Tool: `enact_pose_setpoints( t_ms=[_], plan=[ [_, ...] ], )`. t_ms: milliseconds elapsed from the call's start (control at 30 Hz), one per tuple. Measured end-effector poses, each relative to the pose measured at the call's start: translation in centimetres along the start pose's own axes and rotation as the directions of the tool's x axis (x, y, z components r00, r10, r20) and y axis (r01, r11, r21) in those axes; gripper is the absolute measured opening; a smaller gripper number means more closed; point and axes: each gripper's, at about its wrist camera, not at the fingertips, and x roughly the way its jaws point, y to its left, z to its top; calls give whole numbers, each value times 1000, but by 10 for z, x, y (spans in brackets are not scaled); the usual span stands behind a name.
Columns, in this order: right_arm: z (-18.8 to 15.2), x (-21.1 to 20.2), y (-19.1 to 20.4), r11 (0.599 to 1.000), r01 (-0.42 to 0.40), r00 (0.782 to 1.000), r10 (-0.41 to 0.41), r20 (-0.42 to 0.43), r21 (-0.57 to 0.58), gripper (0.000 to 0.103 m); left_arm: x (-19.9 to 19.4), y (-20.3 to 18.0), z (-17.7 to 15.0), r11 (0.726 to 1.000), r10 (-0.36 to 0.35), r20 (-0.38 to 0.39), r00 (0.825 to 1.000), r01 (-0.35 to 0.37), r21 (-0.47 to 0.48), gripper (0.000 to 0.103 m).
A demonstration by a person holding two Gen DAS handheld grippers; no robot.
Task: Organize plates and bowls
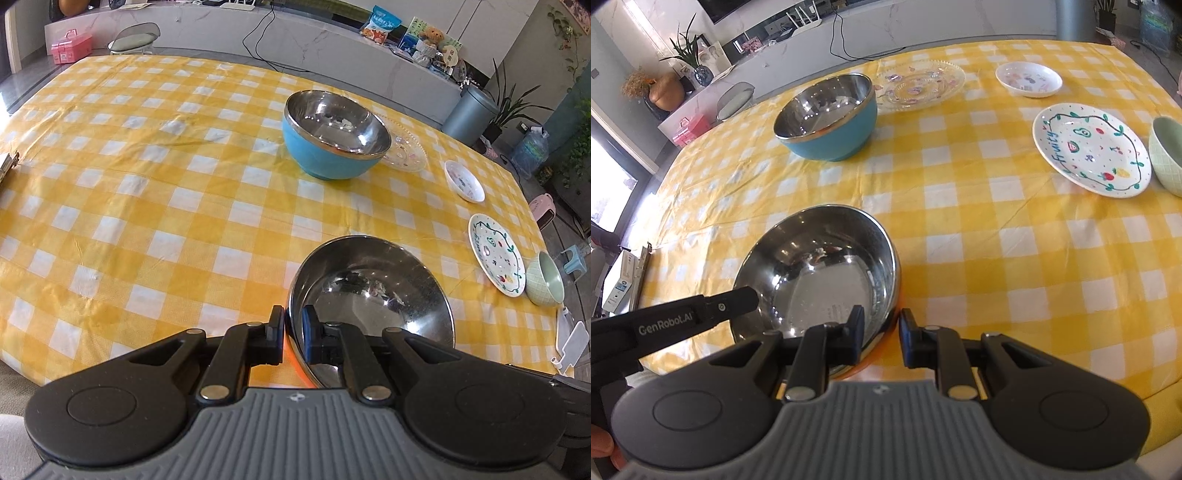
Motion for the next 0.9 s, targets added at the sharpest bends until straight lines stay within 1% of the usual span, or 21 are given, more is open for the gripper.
enact_pose_setpoints(
  t_ms=[200,300,400,433,467,500,533,600,633,667,700,833,867,900],
  plan=[
    [0,2,-1,1000,-6,1000,6,-13,3,17,3,0,0,1000,3,-19,1000,-2,5,11],
    [-1,1,-1,1000,-10,1000,10,-15,-4,21,4,-2,0,1000,21,-24,1000,-21,11,13],
    [-2,1,1,1000,-2,1000,2,-6,-21,22,3,-4,1,999,28,-24,999,-27,21,22],
    [-2,0,2,1000,0,1000,0,-2,-25,23,3,-4,1,999,36,-20,999,-36,20,27],
    [-2,-1,2,1000,-1,1000,1,1,-28,25,1,-4,2,999,47,-11,999,-46,20,32],
    [-2,-2,2,1000,-3,1000,3,4,-29,29,-1,-5,3,998,55,0,998,-55,21,34],
    [-1,-4,2,1000,-2,1000,2,7,-31,31,-4,-5,5,998,61,14,998,-61,24,37],
    [0,-9,2,999,6,1000,-5,23,-42,34,-14,-10,9,997,66,55,996,-68,46,39],
    [1,-13,2,999,10,999,-8,34,-48,35,-20,-13,11,995,69,80,994,-74,64,42],
    [1,-17,1,999,13,999,-11,48,-53,39,-26,-17,14,994,72,103,992,-80,81,44],
    [2,-21,0,998,17,998,-13,62,-55,43,-31,-20,17,992,75,123,990,-87,95,44],
    [8,-42,-1,997,28,992,-18,128,-76,47,-53,-35,30,979,73,205,976,-109,173,44],
    [10,-46,-1,996,30,989,-18,144,-83,53,-57,-39,33,976,67,221,973,-110,189,44],
    [12,-51,-1,996,30,987,-15,158,-90,62,-61,-41,37,974,61,231,971,-109,198,45]
  ],
)
